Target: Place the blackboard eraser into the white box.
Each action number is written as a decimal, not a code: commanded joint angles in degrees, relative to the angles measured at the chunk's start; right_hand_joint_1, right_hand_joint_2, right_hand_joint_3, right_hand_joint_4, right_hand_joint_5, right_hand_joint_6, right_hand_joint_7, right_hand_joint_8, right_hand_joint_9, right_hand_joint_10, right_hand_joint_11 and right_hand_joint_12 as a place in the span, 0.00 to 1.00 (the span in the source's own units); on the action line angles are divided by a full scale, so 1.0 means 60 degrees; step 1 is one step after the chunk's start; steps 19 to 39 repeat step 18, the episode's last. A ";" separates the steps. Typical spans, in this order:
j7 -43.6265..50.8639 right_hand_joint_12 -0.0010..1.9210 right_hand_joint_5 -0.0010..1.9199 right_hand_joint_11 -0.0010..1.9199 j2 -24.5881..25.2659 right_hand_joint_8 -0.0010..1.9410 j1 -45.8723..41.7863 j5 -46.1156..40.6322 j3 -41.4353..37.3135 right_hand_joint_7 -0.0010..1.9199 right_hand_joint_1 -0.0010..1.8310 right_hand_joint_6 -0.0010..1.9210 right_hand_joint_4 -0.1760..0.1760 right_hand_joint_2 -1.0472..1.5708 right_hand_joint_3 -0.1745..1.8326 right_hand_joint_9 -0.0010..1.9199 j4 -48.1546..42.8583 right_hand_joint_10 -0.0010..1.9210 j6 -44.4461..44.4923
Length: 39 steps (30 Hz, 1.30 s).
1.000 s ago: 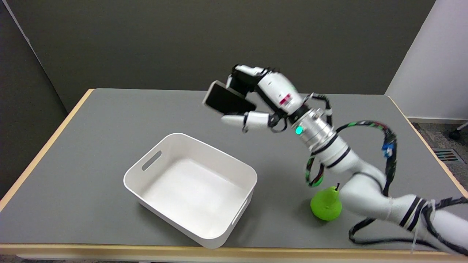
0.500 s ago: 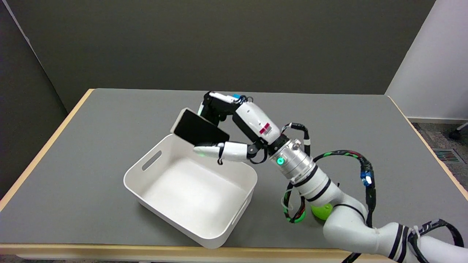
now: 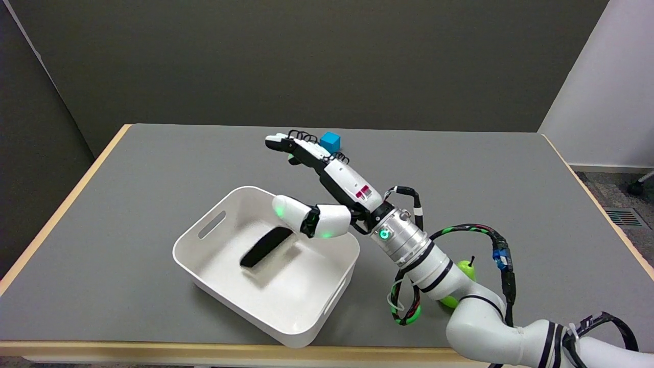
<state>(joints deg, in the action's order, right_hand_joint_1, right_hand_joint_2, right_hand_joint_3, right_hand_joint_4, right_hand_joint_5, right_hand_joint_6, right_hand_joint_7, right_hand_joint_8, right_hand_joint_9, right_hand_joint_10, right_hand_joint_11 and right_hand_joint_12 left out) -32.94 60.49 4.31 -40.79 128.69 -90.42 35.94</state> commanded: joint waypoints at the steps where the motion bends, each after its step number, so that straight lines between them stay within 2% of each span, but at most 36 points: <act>1: -0.0843 0.57 0.05 0.00 -0.0403 0.08 0.0167 -0.0447 -0.0150 0.03 0.18 0.20 0.56 0.62 0.54 0.00 0.0197 0.19 0.0022; 5: -0.0816 0.55 0.04 0.00 -0.0575 0.08 -0.0188 -0.0602 -0.0546 0.03 0.19 0.20 0.54 0.62 0.54 0.00 0.0522 0.18 0.1904; 7: -0.0843 0.55 0.04 0.00 -0.0686 0.08 -0.0343 -0.1084 -0.0743 0.03 0.19 0.20 0.53 0.62 0.54 0.00 0.1003 0.18 0.3683; 8: -0.0843 0.55 0.04 0.00 -0.0709 0.09 -0.0355 -0.1256 -0.0779 0.03 0.19 0.20 0.52 0.62 0.54 0.00 0.1114 0.18 0.4076; 10: -0.0843 0.55 0.05 0.00 -0.0839 0.11 -0.0356 -0.1934 -0.0920 0.04 0.19 0.20 0.49 0.63 0.55 0.00 0.1429 0.20 0.5370; 12: -0.0843 0.55 0.05 0.00 -0.1004 0.14 -0.0356 -0.2286 -0.1223 0.05 0.19 0.20 0.47 0.63 0.55 0.00 0.1463 0.26 0.5789; 16: -0.0843 0.58 0.08 0.00 -0.1572 0.18 -0.0342 -0.2577 -0.2015 0.10 0.19 0.22 0.43 0.65 0.56 0.02 0.1357 0.35 0.5499; 18: -0.0844 0.58 0.09 0.00 -0.2000 0.19 -0.0342 -0.2644 -0.2524 0.10 0.19 0.22 0.43 0.65 0.56 0.02 0.1225 0.36 0.4871; 39: -0.0844 0.58 0.09 0.00 -0.2000 0.19 -0.0342 -0.2644 -0.2524 0.10 0.19 0.22 0.43 0.65 0.56 0.02 0.1225 0.36 0.4871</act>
